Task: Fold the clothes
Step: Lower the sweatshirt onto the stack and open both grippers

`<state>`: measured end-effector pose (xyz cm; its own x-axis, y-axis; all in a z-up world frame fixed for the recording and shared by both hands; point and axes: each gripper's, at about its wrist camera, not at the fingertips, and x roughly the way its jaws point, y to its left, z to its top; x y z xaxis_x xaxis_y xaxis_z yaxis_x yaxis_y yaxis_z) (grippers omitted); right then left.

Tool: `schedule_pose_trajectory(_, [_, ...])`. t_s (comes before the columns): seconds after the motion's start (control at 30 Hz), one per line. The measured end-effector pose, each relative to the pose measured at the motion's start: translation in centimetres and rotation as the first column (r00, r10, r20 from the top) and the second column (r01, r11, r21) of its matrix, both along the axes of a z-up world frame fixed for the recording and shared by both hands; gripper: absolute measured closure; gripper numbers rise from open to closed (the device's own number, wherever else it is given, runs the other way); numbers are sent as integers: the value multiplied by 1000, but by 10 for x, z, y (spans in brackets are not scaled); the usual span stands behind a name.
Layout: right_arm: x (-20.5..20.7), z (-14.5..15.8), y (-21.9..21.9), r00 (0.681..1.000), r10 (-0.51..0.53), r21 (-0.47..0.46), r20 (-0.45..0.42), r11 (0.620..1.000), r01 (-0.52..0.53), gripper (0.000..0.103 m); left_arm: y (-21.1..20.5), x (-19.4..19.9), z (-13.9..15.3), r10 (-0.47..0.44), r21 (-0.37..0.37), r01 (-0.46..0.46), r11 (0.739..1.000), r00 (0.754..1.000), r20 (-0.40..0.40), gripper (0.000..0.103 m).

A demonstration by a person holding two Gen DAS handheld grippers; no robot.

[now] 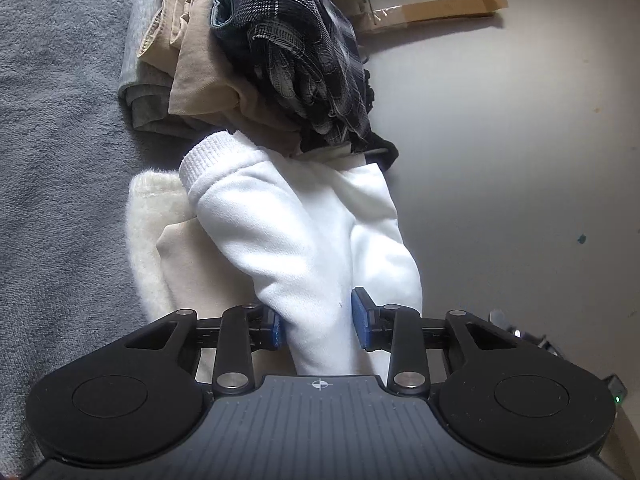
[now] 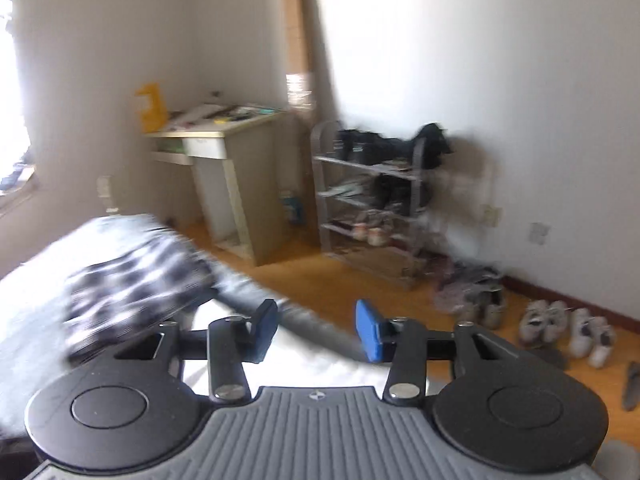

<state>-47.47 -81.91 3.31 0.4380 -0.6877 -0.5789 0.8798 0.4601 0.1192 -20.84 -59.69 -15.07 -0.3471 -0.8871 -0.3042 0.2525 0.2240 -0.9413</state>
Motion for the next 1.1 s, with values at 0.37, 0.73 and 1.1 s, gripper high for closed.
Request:
schedule_pose_trajectory(0.37, [-101, -73, 53, 908, -320, 444, 269, 878, 178, 45, -19, 11, -7, -22, 21, 24, 1000, 998, -56, 70])
schedule_pose_trajectory(0.73, [-134, -131, 101, 782, -410, 685, 469, 728, -28, 33, -31, 7, -1, -39, 23, 39, 999, 999, -18, 70])
schedule_pose_trajectory(1.1, [-117, -85, 121, 830, -229, 498, 509, 864, -67, 90, -47, 1, 31, -57, -86, 65, 994, 993, 99, 87])
